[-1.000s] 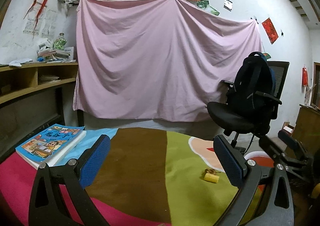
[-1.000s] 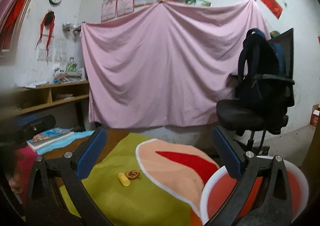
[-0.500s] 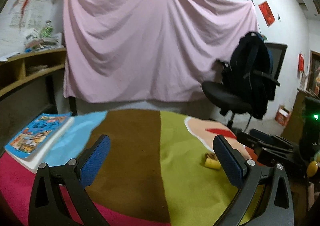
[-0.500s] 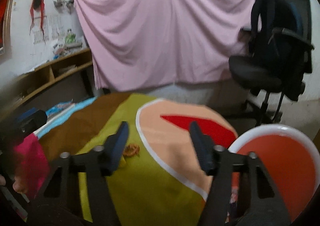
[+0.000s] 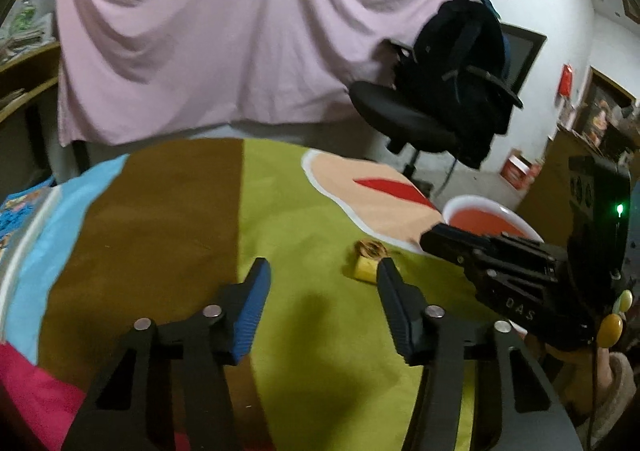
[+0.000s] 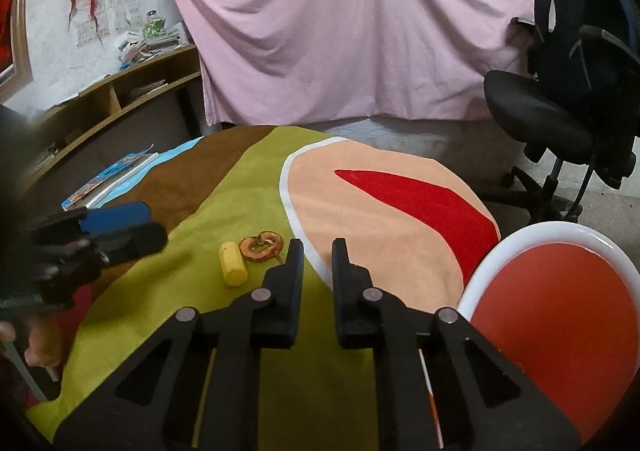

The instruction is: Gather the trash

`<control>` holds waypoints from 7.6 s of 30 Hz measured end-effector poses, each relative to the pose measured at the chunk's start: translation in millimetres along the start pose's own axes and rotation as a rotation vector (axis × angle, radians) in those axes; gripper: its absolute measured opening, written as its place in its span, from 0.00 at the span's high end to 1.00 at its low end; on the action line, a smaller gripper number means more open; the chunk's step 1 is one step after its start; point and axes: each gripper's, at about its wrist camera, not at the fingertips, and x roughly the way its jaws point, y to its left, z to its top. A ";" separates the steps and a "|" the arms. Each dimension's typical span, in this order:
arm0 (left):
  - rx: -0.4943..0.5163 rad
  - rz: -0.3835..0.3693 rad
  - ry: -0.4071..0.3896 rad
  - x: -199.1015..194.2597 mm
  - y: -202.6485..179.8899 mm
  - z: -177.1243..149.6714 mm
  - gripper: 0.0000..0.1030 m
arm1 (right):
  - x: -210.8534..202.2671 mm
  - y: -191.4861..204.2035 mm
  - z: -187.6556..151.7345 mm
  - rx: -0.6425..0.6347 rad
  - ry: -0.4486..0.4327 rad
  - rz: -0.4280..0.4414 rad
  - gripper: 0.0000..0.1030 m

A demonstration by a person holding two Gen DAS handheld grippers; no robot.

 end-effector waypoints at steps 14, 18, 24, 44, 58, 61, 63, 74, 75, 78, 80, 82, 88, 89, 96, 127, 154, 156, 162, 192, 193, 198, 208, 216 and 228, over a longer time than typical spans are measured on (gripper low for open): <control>0.087 -0.078 0.145 42.5 -24.0 8.1 0.70 | 4.1 -5.0 0.1 0.024 0.022 0.020 0.60; 0.072 -0.073 0.137 42.4 -20.2 8.0 0.74 | 6.1 -4.6 0.2 0.027 0.027 0.031 0.60; 0.039 -0.017 0.095 27.1 -11.1 5.0 0.75 | 8.1 0.9 0.8 0.003 0.038 0.065 0.60; -0.151 0.152 0.056 -8.5 43.6 -4.9 0.75 | 40.8 28.7 13.8 -0.093 0.149 0.080 0.45; -0.058 0.168 -0.072 -31.3 -0.2 2.4 0.75 | -31.3 15.8 2.8 -0.036 -0.112 0.036 0.45; -0.026 0.163 -0.101 -35.2 -15.5 8.0 0.75 | -54.7 10.5 3.3 -0.022 -0.197 0.015 0.45; -0.001 0.152 -0.130 -39.0 -28.0 12.4 0.75 | -71.3 8.3 2.3 -0.015 -0.256 -0.005 0.45; 0.160 0.065 -0.255 -48.5 -110.5 31.6 0.74 | -142.8 -27.4 -4.0 0.066 -0.488 -0.120 0.45; 0.173 0.056 -0.262 -48.2 -117.1 32.6 0.74 | -146.5 -30.5 -5.2 0.071 -0.494 -0.128 0.45; 0.216 0.023 -0.277 -44.6 -141.0 34.8 0.74 | -160.2 -42.2 -9.2 0.094 -0.520 -0.158 0.45; 0.242 0.008 -0.281 -41.7 -154.9 34.7 0.74 | -170.3 -52.2 -13.5 0.114 -0.531 -0.177 0.45; 0.265 -0.011 -0.279 -37.2 -168.9 34.5 0.74 | -177.5 -61.3 -17.3 0.131 -0.535 -0.194 0.45; 0.306 -0.055 -0.266 -22.5 -199.7 34.8 0.74 | -195.6 -88.9 -31.6 0.192 -0.535 -0.237 0.45; 0.312 -0.063 -0.262 -20.5 -204.2 34.5 0.74 | -197.4 -92.5 -33.4 0.201 -0.534 -0.241 0.45; 0.342 -0.100 -0.237 -7.0 -222.1 31.2 0.74 | -202.6 -109.4 -40.5 0.261 -0.523 -0.259 0.44; 0.248 -0.171 -0.124 23.3 -215.7 33.7 0.63 | -195.0 -132.5 -48.8 0.374 -0.459 -0.298 0.37; 0.171 -0.053 -0.181 -32.6 -160.6 25.4 0.50 | -190.6 -101.5 -43.8 0.323 -0.463 -0.310 0.17; 0.162 -0.046 -0.185 -38.1 -155.1 24.3 0.50 | -191.2 -98.1 -44.1 0.321 -0.466 -0.315 0.13; 0.120 -0.018 -0.212 -59.6 -137.9 17.8 0.38 | -193.2 -85.4 -47.0 0.316 -0.485 -0.337 0.03; -0.054 0.104 -0.384 -161.3 -63.4 -58.9 0.03 | -231.2 16.7 -70.3 0.219 -0.552 -0.379 0.00; -0.053 0.107 -0.387 -164.8 -61.5 -62.0 0.03 | -232.1 20.6 -71.4 0.217 -0.552 -0.379 0.00; -0.043 0.126 -0.396 -178.9 -55.5 -76.9 0.03 | -238.4 45.2 -80.0 0.200 -0.564 -0.377 0.00; -0.022 0.150 -0.404 -197.1 -51.9 -106.7 0.03 | -242.3 79.7 -105.4 0.179 -0.554 -0.394 0.00; -0.004 0.185 -0.420 -206.1 -52.4 -130.0 0.03 | -241.9 97.4 -120.0 0.160 -0.523 -0.389 0.00; -0.013 0.206 -0.431 -207.9 -51.5 -159.2 0.03 | -239.3 118.4 -139.0 0.136 -0.493 -0.379 0.00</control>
